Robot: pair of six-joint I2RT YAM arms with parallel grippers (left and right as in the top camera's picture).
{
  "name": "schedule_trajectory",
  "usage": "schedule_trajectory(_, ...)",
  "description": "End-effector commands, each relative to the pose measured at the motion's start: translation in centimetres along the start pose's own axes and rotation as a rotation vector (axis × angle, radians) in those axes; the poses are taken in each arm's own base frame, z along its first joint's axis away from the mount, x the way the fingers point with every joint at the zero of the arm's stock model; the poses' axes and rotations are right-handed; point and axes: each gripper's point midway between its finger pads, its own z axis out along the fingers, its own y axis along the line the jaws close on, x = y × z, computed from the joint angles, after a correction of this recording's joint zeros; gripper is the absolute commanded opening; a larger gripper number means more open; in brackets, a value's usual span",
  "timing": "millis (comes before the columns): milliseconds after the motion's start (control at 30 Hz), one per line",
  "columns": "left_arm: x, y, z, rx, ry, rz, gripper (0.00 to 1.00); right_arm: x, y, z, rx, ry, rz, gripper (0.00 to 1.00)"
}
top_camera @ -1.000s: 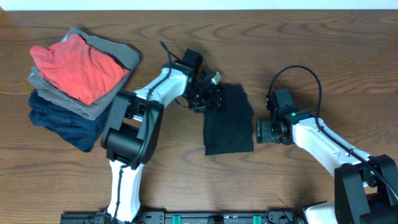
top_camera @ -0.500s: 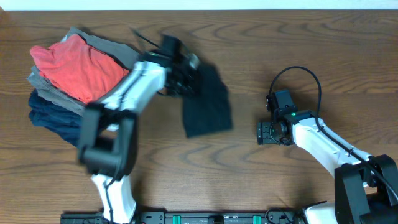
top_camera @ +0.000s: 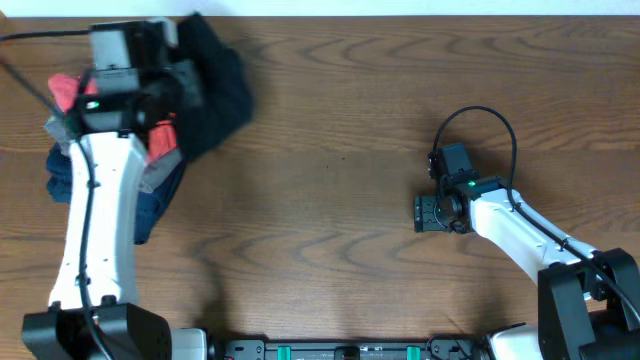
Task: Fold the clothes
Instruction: 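Lift the black shirt leftward and place it atop the clothes stack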
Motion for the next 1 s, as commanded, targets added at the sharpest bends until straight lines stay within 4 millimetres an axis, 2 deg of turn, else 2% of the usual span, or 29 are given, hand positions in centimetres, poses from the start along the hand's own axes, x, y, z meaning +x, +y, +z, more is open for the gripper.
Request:
schedule_trajectory(0, -2.0, 3.5, -1.2, -0.080, -0.072, -0.041, 0.06, -0.1, -0.3, 0.1, 0.015, -0.001, 0.010, 0.78)
schedule_trajectory(233, -3.2, 10.1, -1.0, -0.179, -0.113, -0.147, 0.06, -0.1, -0.3, 0.1, 0.015, -0.001, 0.010, 0.79)
schedule_trajectory(300, -3.0, 11.8, -0.3, -0.201, -0.105, -0.171, 0.07, -0.2, -0.3, 0.1, 0.015, -0.002, 0.011, 0.79)
schedule_trajectory(467, -2.8, 16.7, 2.8, -0.251, -0.101, -0.227, 0.07, 0.0, -0.4, 0.1, 0.015, 0.004, 0.011, 0.79)
schedule_trajectory(533, -2.6, 18.3, 3.8, -0.266, -0.104, -0.243, 0.16, 0.2, -0.3, 0.1, 0.013, 0.012, 0.011, 0.78)
schedule_trajectory(633, -2.5, 20.9, 4.6, -0.292, -0.116, -0.271, 0.42, 0.5, -0.4, 0.1, 0.016, 0.025, 0.021, 0.79)
schedule_trajectory(700, -2.7, 22.3, 4.2, -0.307, -0.138, -0.308, 0.57, 0.5, -0.4, 0.1, 0.016, 0.026, 0.020, 0.79)
schedule_trajectory(733, -3.0, 22.7, 3.9, -0.309, -0.155, -0.333, 0.65, 0.5, -0.4, 0.1, 0.016, 0.026, 0.020, 0.79)
schedule_trajectory(800, -4.1, 22.5, 2.8, -0.261, -0.185, -0.339, 0.69, 0.5, -0.4, 0.1, 0.016, 0.025, 0.021, 0.80)
schedule_trajectory(867, -5.8, 21.0, 1.0, -0.175, -0.230, -0.324, 0.74, 0.4, -0.4, 0.1, 0.015, 0.022, 0.020, 0.80)
schedule_trajectory(967, -8.1, 18.7, -1.4, -0.104, -0.303, -0.281, 0.75, 0.3, -0.3, 0.1, 0.014, 0.018, 0.021, 0.80)
